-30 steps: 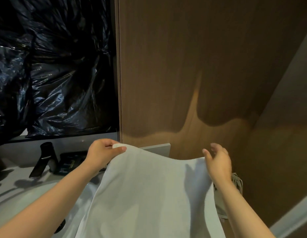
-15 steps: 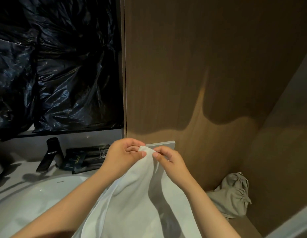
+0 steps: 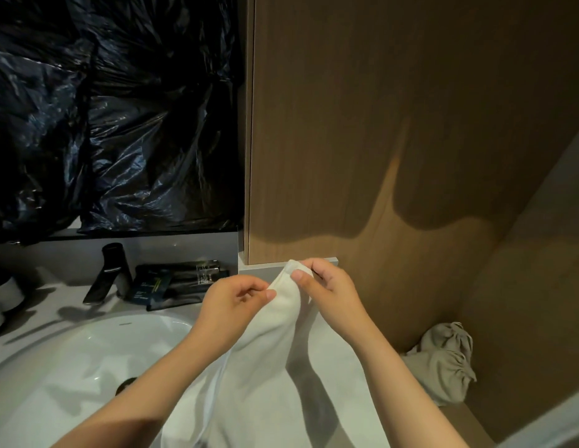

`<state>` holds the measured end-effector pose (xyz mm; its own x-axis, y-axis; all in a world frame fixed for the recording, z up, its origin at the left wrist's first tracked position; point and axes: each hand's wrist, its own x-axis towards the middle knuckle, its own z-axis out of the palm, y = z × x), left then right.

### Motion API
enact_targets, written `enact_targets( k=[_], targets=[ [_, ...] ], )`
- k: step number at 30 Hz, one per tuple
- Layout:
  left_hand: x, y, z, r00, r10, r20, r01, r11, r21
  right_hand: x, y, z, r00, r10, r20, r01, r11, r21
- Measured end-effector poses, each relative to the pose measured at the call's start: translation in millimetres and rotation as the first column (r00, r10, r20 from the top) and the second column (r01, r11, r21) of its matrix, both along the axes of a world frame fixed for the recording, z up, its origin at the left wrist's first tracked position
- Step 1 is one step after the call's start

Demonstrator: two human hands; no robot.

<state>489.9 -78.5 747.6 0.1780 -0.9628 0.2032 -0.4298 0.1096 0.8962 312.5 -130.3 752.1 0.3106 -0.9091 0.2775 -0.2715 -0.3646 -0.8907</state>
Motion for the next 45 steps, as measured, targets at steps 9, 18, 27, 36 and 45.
enact_targets(
  k=[9,18,27,36,45],
  targets=[
    [36.6,-7.8,-16.4,0.984,-0.164,0.07,0.147,0.968,0.204,-26.3,-35.5,44.0,0.937,-0.336,0.097,0.348,0.917,-0.196],
    [52.0,-1.0,-33.3,0.99,-0.101,-0.099,0.122,0.963,0.238,-54.9,-60.4,93.8,0.885,-0.452,0.116,0.465,0.838,-0.284],
    [44.3,9.7,-43.9,0.961,-0.231,0.152,0.209,0.966,0.153,-65.8,-57.9,79.6,0.852,-0.513,0.108,0.521,0.806,-0.28],
    [66.5,-12.9,-47.7,0.875,-0.252,0.413,0.184,0.963,0.198,-79.0,-55.7,88.9,0.838,-0.535,0.108,0.541,0.786,-0.299],
    [64.7,-46.3,-18.2,0.607,-0.045,0.793,-0.021,0.997,0.072,-93.9,-55.4,111.5,0.81,-0.565,0.159,0.58,0.729,-0.365]
  ],
)
